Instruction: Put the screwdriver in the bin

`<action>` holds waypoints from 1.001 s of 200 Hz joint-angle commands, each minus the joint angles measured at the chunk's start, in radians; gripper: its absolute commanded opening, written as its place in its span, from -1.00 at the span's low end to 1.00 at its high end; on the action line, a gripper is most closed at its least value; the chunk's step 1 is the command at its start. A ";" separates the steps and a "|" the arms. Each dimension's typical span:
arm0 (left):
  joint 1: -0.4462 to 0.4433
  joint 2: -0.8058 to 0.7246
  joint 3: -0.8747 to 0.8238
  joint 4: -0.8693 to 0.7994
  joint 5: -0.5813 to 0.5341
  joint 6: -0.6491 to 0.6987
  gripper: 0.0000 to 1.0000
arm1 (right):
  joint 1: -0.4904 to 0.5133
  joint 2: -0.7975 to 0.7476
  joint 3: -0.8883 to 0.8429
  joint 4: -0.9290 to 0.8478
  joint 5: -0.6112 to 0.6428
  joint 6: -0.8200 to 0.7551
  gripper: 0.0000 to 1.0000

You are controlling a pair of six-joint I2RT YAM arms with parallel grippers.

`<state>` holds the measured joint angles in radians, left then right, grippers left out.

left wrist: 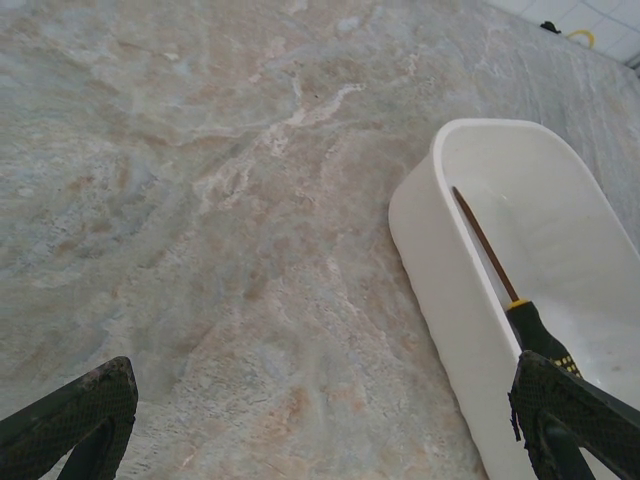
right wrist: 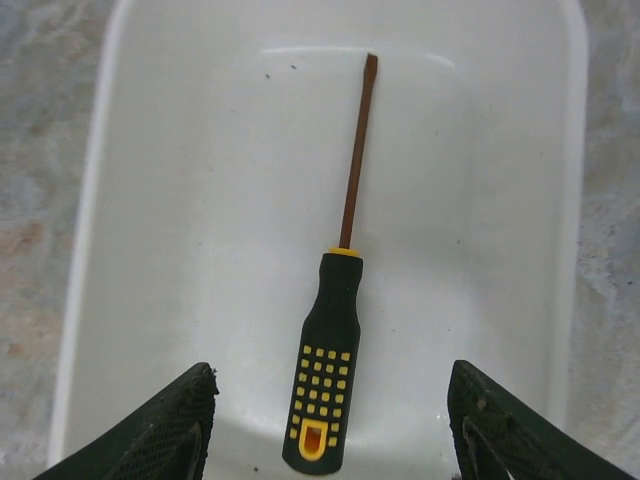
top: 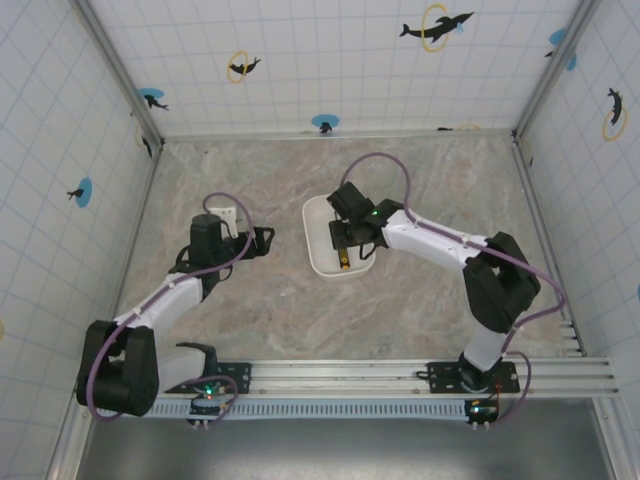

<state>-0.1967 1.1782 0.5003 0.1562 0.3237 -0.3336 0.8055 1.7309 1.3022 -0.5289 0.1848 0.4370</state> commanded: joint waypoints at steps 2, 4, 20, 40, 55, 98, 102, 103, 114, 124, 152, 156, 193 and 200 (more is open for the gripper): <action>-0.006 -0.035 0.048 -0.021 -0.063 0.047 0.95 | -0.002 -0.089 0.020 -0.060 0.028 -0.161 0.29; -0.005 -0.037 0.050 -0.020 -0.068 0.049 0.95 | -0.004 -0.096 0.015 -0.057 0.034 -0.172 0.29; -0.004 -0.062 0.061 -0.014 -0.112 0.072 0.95 | -0.025 -0.156 -0.030 -0.035 0.081 -0.235 0.29; -0.006 -0.101 0.069 0.010 -0.171 0.109 0.95 | -0.115 -0.233 -0.097 0.013 0.015 -0.259 0.31; -0.006 -0.130 0.073 0.027 -0.217 0.134 0.95 | -0.185 -0.284 -0.149 0.048 -0.007 -0.270 0.37; -0.005 -0.203 0.053 0.121 -0.368 0.236 0.95 | -0.382 -0.421 -0.348 0.228 -0.031 -0.317 0.39; -0.004 -0.208 0.048 0.131 -0.384 0.244 0.95 | -0.402 -0.431 -0.364 0.242 -0.029 -0.318 0.40; -0.004 -0.209 0.046 0.133 -0.387 0.245 0.95 | -0.407 -0.433 -0.368 0.247 -0.029 -0.319 0.40; -0.004 -0.213 0.036 0.161 -0.429 0.270 0.95 | -0.461 -0.457 -0.413 0.294 -0.027 -0.323 0.42; -0.005 -0.212 0.026 0.185 -0.457 0.293 0.95 | -0.508 -0.474 -0.449 0.333 -0.016 -0.318 0.45; -0.005 -0.188 -0.019 0.281 -0.532 0.353 0.95 | -0.590 -0.501 -0.514 0.434 0.020 -0.321 0.54; -0.004 -0.182 -0.031 0.302 -0.538 0.361 0.95 | -0.599 -0.505 -0.526 0.452 0.021 -0.322 0.55; 0.004 -0.119 -0.140 0.508 -0.574 0.436 0.95 | -0.690 -0.520 -0.636 0.626 0.047 -0.323 0.58; 0.013 -0.104 -0.156 0.546 -0.571 0.442 0.95 | -0.706 -0.525 -0.658 0.665 0.056 -0.330 0.58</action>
<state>-0.1963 1.0351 0.3973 0.5259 -0.2012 0.0299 0.1448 1.2339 0.7094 -0.0471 0.1978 0.1219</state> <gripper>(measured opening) 0.974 0.787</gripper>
